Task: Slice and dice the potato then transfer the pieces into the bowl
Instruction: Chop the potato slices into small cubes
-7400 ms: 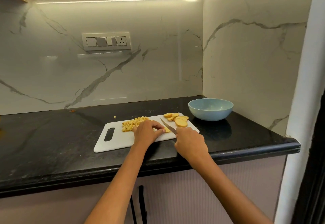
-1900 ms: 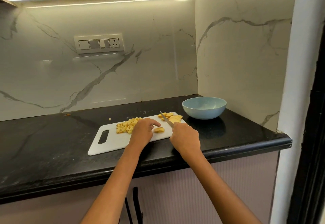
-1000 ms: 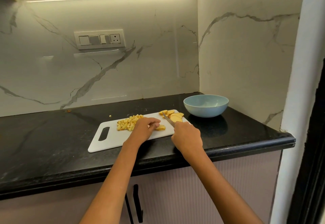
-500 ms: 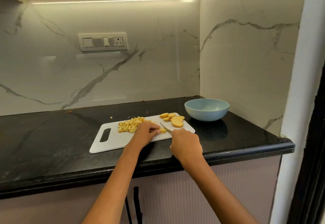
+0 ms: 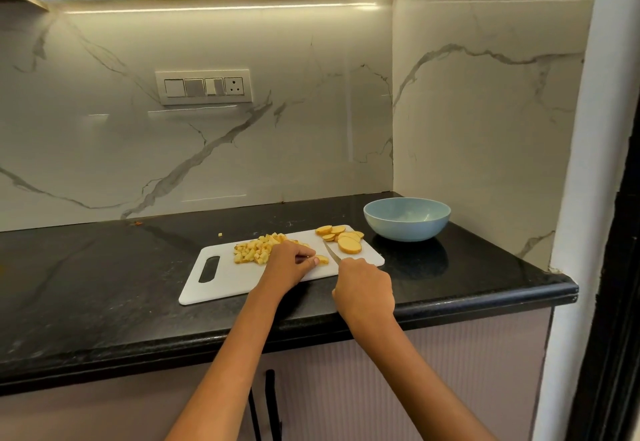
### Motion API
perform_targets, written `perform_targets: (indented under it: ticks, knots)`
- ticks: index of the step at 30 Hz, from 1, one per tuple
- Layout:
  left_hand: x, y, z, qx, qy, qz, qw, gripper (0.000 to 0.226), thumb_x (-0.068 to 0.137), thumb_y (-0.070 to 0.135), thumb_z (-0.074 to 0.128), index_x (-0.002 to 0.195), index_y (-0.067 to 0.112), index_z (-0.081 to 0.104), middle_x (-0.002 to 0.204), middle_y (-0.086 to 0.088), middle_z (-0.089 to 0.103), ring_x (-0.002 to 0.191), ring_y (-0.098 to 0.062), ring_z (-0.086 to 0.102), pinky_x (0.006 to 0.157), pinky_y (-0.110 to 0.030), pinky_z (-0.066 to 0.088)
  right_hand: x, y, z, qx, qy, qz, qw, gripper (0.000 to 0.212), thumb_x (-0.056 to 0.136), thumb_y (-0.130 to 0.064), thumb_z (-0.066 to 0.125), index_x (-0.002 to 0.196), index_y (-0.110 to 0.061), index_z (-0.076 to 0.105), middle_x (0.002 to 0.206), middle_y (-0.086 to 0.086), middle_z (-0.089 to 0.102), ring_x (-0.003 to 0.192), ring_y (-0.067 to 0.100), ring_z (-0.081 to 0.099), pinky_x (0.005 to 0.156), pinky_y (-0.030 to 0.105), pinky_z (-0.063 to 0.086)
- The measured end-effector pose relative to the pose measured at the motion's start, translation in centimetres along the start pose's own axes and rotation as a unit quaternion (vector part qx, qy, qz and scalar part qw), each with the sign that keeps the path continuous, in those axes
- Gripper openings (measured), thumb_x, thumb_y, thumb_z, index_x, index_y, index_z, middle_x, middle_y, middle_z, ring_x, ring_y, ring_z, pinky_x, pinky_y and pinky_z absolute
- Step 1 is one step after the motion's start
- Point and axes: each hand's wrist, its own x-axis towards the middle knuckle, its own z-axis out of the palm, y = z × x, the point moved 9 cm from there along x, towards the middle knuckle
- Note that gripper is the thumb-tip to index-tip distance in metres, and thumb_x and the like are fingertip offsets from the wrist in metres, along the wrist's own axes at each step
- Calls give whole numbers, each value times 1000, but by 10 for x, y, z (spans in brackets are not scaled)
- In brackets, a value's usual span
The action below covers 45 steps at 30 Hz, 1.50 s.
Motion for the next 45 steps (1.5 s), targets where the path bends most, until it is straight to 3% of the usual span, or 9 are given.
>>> perform_targets:
  ticks: [6,17,23,26,30,34,36,39,45]
  knots:
    - [0,-2,1,-4,-2,-4,1000,30,86,11,65,114,1,65,118,-13,65,107,-19,61,90,-21,44,2,-12,2,-28,-7,-25,999,24,99,-15,45,119,-9,54,111,8,60,96,19,61,73,26,44]
    - [2,-2,1,3,-1,-11,1000,25,86,14,64,110,6,68,114,-10,67,105,-18,60,92,-24,45,-7,-5,1,24,-2,8,1000,26,97,-19,48,122,-10,50,113,7,58,98,20,61,82,30,48]
    - [0,-1,4,16,-9,-2,1000,19,88,12,61,101,4,72,93,-9,70,90,-18,61,88,-33,49,-3,2,1,25,-7,37,999,29,97,-20,47,124,-12,50,115,7,58,99,19,60,79,27,47]
    - [-1,1,7,15,-32,3,999,15,88,14,60,89,8,75,81,-8,66,80,-19,58,81,-34,47,-1,3,0,30,-12,40,999,29,97,-20,48,124,-12,50,114,7,59,99,18,60,78,26,47]
    - [2,1,15,59,-61,5,996,21,89,15,58,69,12,62,68,-9,55,66,-16,45,58,-18,32,-3,0,1,34,-21,27,999,27,96,-20,49,122,-11,51,112,7,60,97,18,60,80,27,47]
    - [4,0,15,63,-40,-5,997,23,88,10,57,66,10,65,64,-11,55,59,-13,41,54,-16,28,-7,-3,2,30,-21,17,999,25,96,-20,49,119,-11,52,110,7,61,95,18,61,81,28,47]
    - [4,0,12,48,-22,-7,999,17,87,9,60,77,6,74,71,-11,64,66,-15,50,62,-18,35,-8,-4,1,25,-20,11,999,25,97,-19,48,120,-11,53,110,7,61,96,18,61,80,28,47]
    - [4,0,7,38,-2,-15,999,18,86,9,63,101,4,72,96,-9,72,89,-19,62,74,-19,40,-9,-6,-2,14,-17,3,1000,26,98,-18,47,121,-10,52,111,8,61,96,19,61,79,27,47]
    - [9,-7,4,1,-9,-44,999,20,82,10,69,101,4,71,103,-12,71,94,-18,62,80,-21,44,-7,-7,-1,12,-28,-10,999,27,97,-18,47,123,-10,51,111,8,61,98,19,60,82,29,47]
